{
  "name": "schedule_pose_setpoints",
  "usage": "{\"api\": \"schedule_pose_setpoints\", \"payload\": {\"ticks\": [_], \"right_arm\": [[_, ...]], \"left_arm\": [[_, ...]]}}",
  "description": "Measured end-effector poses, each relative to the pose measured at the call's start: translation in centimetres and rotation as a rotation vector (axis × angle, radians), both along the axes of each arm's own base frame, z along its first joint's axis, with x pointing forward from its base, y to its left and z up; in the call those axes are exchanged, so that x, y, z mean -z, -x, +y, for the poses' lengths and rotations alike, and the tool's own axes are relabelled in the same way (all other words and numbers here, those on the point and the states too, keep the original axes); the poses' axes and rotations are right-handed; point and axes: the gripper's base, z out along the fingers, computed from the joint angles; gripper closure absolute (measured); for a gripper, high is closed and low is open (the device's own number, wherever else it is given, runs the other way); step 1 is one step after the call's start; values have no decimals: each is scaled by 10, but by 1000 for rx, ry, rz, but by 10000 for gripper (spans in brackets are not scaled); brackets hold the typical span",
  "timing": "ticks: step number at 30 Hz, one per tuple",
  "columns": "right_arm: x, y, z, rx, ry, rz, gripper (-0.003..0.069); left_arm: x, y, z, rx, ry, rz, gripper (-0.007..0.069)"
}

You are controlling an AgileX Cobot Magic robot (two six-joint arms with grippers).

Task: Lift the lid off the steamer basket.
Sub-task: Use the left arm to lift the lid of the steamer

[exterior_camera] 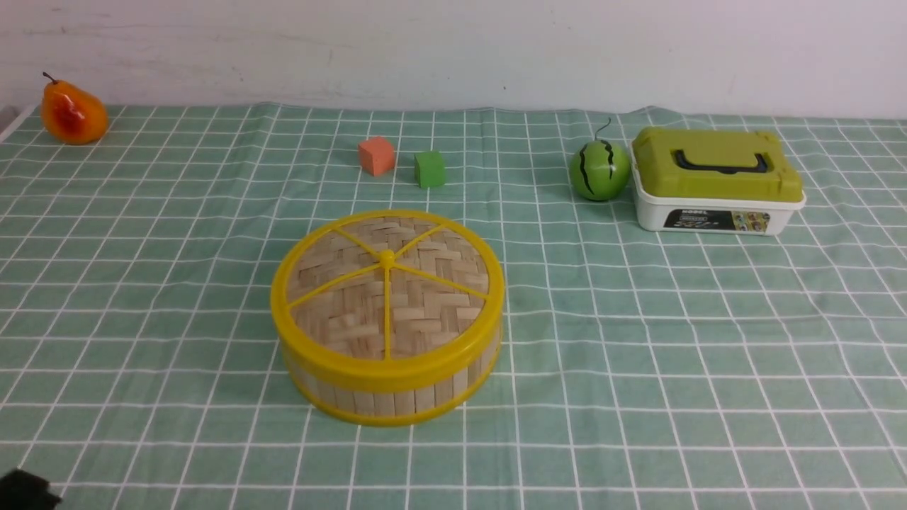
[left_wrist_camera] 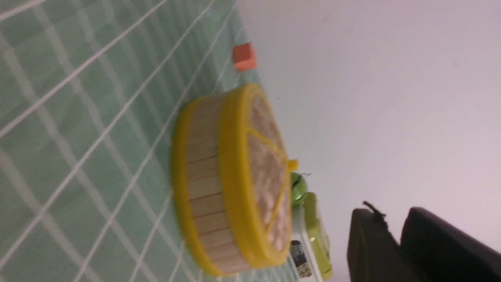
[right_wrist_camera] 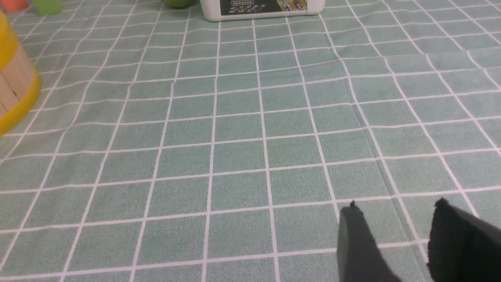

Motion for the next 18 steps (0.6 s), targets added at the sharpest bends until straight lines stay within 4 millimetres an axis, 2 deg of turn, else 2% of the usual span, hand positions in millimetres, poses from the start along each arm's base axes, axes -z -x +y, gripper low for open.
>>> {"api": "schedule_pose_setpoints", "payload": {"ticks": [1,2,3,5,6,8,9,13,14,15,17,18], "right_arm": [[0,0,0,0,0,0,416],[0,0,0,0,0,0,416],[0,0,0,0,0,0,416],[0,0,0,0,0,0,416],[0,0,0,0,0,0,416],[0,0,0,0,0,0,416],[0,0,0,0,0,0,416],[0,0,0,0,0,0,416],[0,0,0,0,0,0,416],[0,0,0,0,0,0,416],[0,0,0,0,0,0,418],[0,0,0,0,0,0,418]], "left_arm": [[-3,1,0,1,-7,-8,561],[-23,5,-1,9,-66,-60,622],[-40,7,-2,24,-131,-70,637],[-57,5,-5,62,-200,-27,637],[-64,0,-8,107,-265,51,637],[-72,-10,-11,152,-320,149,637],[-75,-25,-13,219,-405,311,637],[-78,-54,-13,337,-546,605,637],[-81,-57,-13,339,-557,611,637],[-85,-72,-13,382,-596,690,637],[-90,-85,-14,413,-623,723,637],[-96,-99,-15,439,-632,729,637]]}}
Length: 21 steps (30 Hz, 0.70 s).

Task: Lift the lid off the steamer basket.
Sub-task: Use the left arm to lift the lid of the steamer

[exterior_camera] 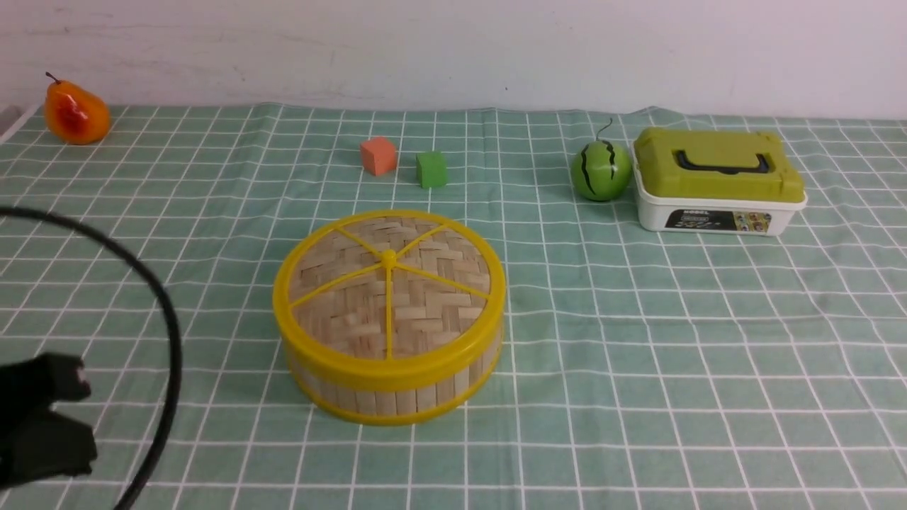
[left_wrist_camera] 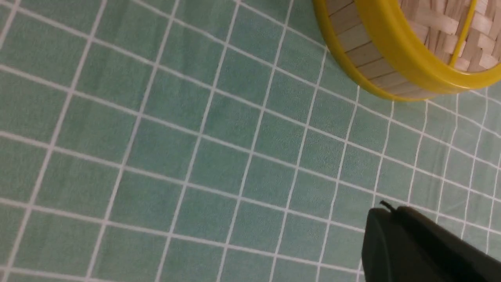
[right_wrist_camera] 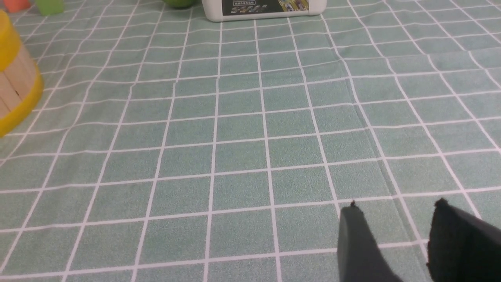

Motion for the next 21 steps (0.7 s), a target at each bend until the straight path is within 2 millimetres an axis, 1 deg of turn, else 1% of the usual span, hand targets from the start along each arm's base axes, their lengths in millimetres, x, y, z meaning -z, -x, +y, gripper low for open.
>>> {"api": "schedule_pose_setpoints", "payload": {"ticks": [4,6,8,11,12,13,14,15,19,20,21], "right_arm": [[0,0,0,0,0,0,418],[0,0,0,0,0,0,418],[0,0,0,0,0,0,418],[0,0,0,0,0,0,418],[0,0,0,0,0,0,418],[0,0,0,0,0,0,418],[0,0,0,0,0,0,418],[0,0,0,0,0,0,418],[0,0,0,0,0,0,418],[0,0,0,0,0,0,418],[0,0,0,0,0,0,418]], "left_arm": [[-4,-21,-12,59,33,16,637],[-3,-36,-28,126,41,6,637],[-1,-45,-44,192,35,-10,637],[4,-62,-78,292,10,-16,637],[2,-63,-80,297,6,-22,637],[4,-70,-91,315,-8,-13,637],[6,-77,-100,327,-28,-3,637],[9,-92,-115,335,-68,17,637],[6,-129,-134,341,-183,20,637],[3,-139,-137,341,-215,10,637],[5,-142,-138,341,-223,15,637]]}}
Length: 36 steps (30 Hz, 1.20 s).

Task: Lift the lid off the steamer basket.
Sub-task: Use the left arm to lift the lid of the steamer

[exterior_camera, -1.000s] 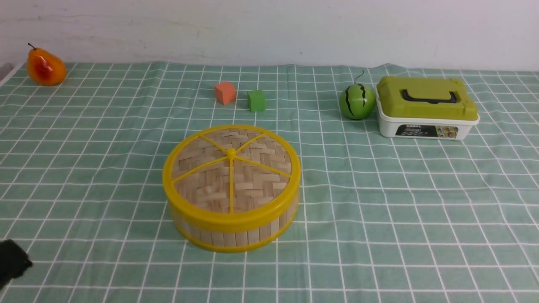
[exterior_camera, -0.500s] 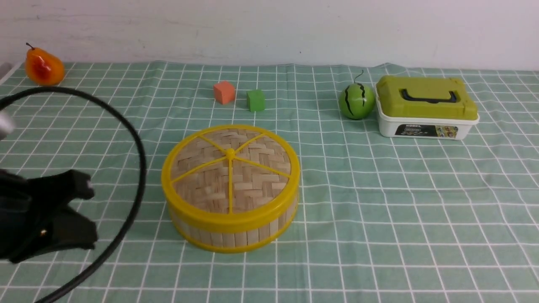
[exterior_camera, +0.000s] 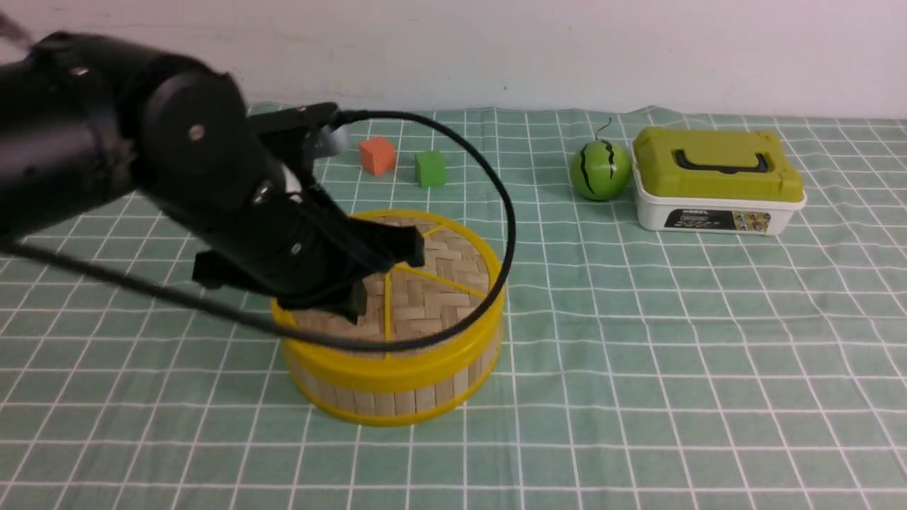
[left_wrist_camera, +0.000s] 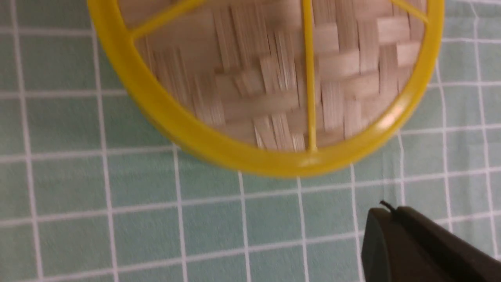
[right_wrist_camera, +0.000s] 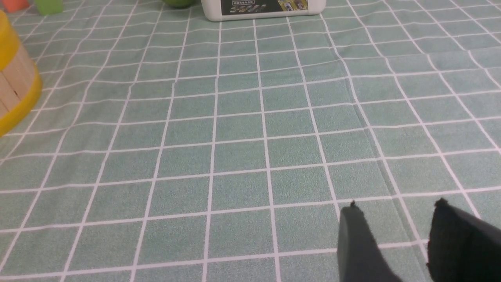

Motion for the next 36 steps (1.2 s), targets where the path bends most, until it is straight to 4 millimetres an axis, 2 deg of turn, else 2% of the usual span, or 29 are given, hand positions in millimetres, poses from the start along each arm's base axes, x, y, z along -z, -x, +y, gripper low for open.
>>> {"api": "schedule_pose_setpoints", "payload": {"ticks": [1,6,11,12,14,21,36], "right_arm": [[0,0,0,0,0,0,418],[0,0,0,0,0,0,418],[0,0,0,0,0,0,418],[0,0,0,0,0,0,418],[0,0,0,0,0,0,418],[0,0,0,0,0,0,418],[0,0,0,0,0,0,418]], "left_arm": [[-1,-13,-4,5,-41,-13,634],[-1,-40,-14,8,-92,-40,549],[17,-70,-29,77,-172,-47,345],[16,-71,-29,77,-172,-51,340],[28,-81,-34,99,-203,-42,296],[58,-97,-42,116,-241,-6,272],[58,-104,-42,133,-287,-72,285]]}}
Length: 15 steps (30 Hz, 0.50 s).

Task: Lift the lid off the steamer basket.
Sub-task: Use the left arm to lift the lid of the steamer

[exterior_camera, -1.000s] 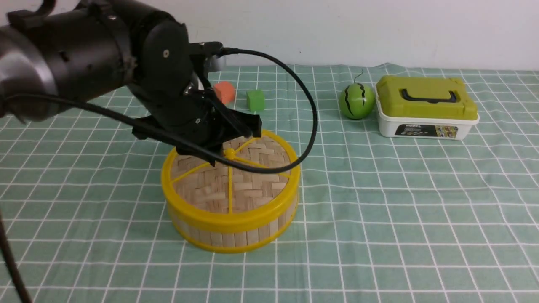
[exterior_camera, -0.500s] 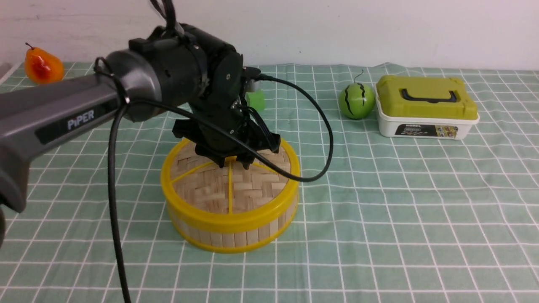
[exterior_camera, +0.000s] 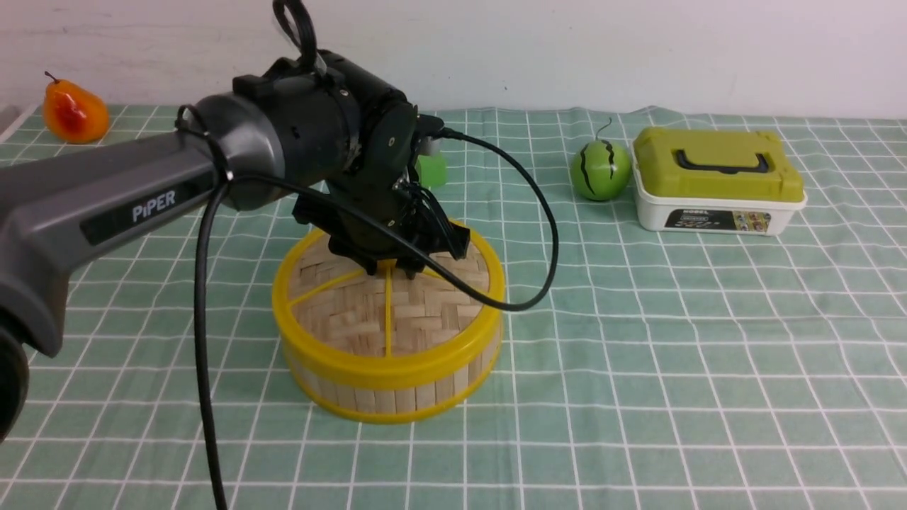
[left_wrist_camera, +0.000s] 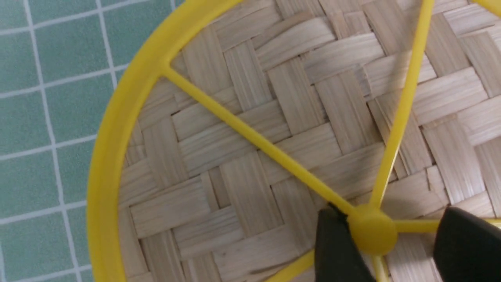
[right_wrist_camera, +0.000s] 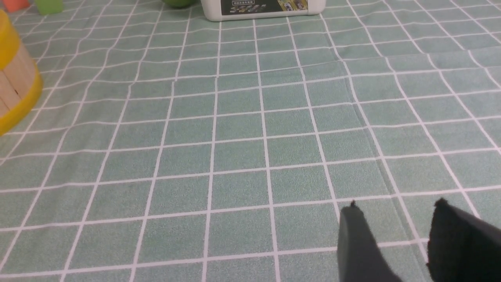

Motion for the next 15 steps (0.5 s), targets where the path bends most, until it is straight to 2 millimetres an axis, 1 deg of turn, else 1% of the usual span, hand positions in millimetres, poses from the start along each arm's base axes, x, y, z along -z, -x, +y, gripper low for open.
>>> {"api": "schedule_pose_setpoints", "payload": {"ticks": [4,6,10,12,13,15], "right_arm": [[0,0,0,0,0,0,418],[0,0,0,0,0,0,418],[0,0,0,0,0,0,418],[0,0,0,0,0,0,418],[0,0,0,0,0,0,418],[0,0,0,0,0,0,418]], "left_arm": [[0,-2,0,6,-2,-16,309],[0,-2,0,8,-3,-21,340],[0,-2,0,10,-9,-24,433],[0,-2,0,10,-11,-24,456],[0,-2,0,9,-12,-22,494],[0,-2,0,8,-13,-20,509]]}}
